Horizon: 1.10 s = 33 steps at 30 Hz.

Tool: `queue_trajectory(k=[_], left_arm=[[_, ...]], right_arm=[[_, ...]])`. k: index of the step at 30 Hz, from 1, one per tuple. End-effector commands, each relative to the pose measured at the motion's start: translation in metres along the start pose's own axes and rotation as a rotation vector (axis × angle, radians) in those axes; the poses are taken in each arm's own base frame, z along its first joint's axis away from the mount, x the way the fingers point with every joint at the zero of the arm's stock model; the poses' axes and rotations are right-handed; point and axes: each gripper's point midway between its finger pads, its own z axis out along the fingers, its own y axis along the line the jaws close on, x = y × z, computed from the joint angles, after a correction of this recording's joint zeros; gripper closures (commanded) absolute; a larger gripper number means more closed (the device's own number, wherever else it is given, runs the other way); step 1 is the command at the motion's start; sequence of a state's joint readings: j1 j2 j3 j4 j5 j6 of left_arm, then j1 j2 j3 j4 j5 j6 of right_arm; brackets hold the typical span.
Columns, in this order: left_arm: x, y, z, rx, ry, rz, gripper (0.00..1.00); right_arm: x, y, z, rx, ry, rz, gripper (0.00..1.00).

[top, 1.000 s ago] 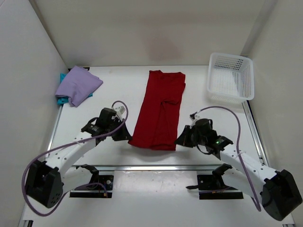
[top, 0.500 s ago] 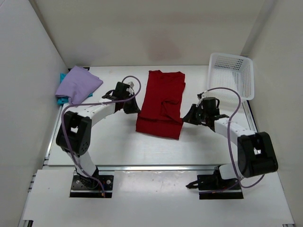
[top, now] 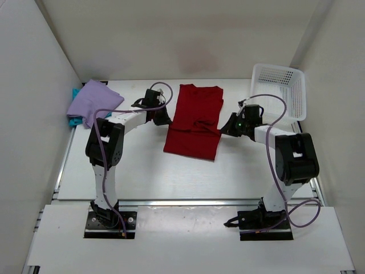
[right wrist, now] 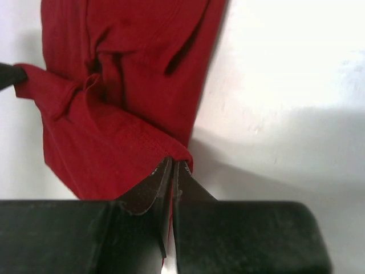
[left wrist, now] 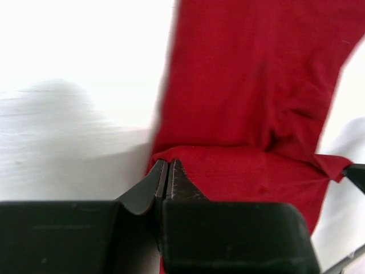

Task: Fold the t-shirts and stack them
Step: Fold the folded rectangular tshirt in 1/3 of the way

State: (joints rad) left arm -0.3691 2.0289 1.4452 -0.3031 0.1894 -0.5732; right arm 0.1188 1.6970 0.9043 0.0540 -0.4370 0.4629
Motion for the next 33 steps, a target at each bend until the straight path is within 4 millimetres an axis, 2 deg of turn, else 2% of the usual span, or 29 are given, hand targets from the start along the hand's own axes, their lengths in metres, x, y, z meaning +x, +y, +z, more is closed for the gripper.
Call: queue_trajectory(k=[1,4,5,9,12,15,16,17,18,19,20,21,22,23,25,26,27,29,33], left_arm=[[-0.025,0.007,-0.003,-0.007,-0.075,-0.032,0.98],[-0.033,0.011,-0.005,0.018,-0.113,-0.064,0.95],[-0.03,0.016,-0.002,0.018,-0.104,-0.073,0.9],[-0.039,0.006,-0.001,0.096,-0.103,-0.097,0.8],[-0.046,-0.011,-0.015,0.146,-0.126,-0.088,0.71],[-0.059,-0.029,-0.038,0.209,-0.184,-0.092,0.59],[-0.058,-0.032,-0.041,0.206,-0.189,-0.087,0.53],[-0.056,-0.026,-0.043,0.182,-0.18,-0.098,0.52],[-0.051,-0.028,-0.051,0.191,-0.181,-0.103,0.52],[-0.052,-0.026,-0.053,0.193,-0.198,-0.119,0.58],[-0.04,-0.031,-0.06,0.225,-0.196,-0.145,0.63],[-0.024,-0.025,-0.063,0.215,-0.179,-0.158,0.7],[-0.02,-0.033,-0.065,0.236,-0.196,-0.151,0.75],[-0.001,-0.038,-0.066,0.238,-0.182,-0.141,0.77],[0.029,-0.042,-0.064,0.247,-0.148,-0.14,0.81],[0.047,-0.044,-0.061,0.267,-0.121,-0.143,0.81],[0.061,-0.038,-0.055,0.261,-0.095,-0.158,0.81],[0.072,-0.029,-0.046,0.251,-0.072,-0.174,0.82],[0.095,-0.013,-0.032,0.221,-0.014,-0.195,0.84]], right_arm=[[-0.025,0.001,0.012,-0.042,-0.041,-0.03,1.0],[-0.032,0.005,0.017,-0.035,-0.045,-0.048,1.0],[-0.035,0.004,0.018,-0.024,-0.055,-0.055,1.0],[-0.042,-0.007,0.02,-0.004,-0.061,-0.028,0.97],[-0.057,0.006,0.012,-0.03,-0.088,-0.044,0.83],[-0.073,0.016,-0.001,0.015,-0.125,-0.097,0.78],[-0.07,0.021,-0.004,0.035,-0.121,-0.117,0.77],[-0.071,0.031,-0.012,0.041,-0.137,-0.147,0.74],[-0.072,0.04,-0.016,0.037,-0.147,-0.172,0.75],[-0.068,0.045,-0.016,0.043,-0.15,-0.188,0.77],[-0.062,0.057,-0.018,0.017,-0.149,-0.222,0.9],[-0.054,0.062,-0.014,0.001,-0.131,-0.234,1.0],[-0.044,0.077,-0.011,-0.044,-0.112,-0.254,0.99],[-0.028,0.09,-0.002,-0.084,-0.075,-0.273,1.0],[-0.003,0.099,0.012,-0.112,-0.002,-0.286,1.0],[0.003,0.109,0.023,-0.138,0.0,-0.313,1.0],[0.011,0.108,0.031,-0.133,0.027,-0.309,1.0],[0.017,0.122,0.041,-0.158,0.047,-0.336,0.99],[0.034,0.127,0.065,-0.156,0.1,-0.366,1.0]])
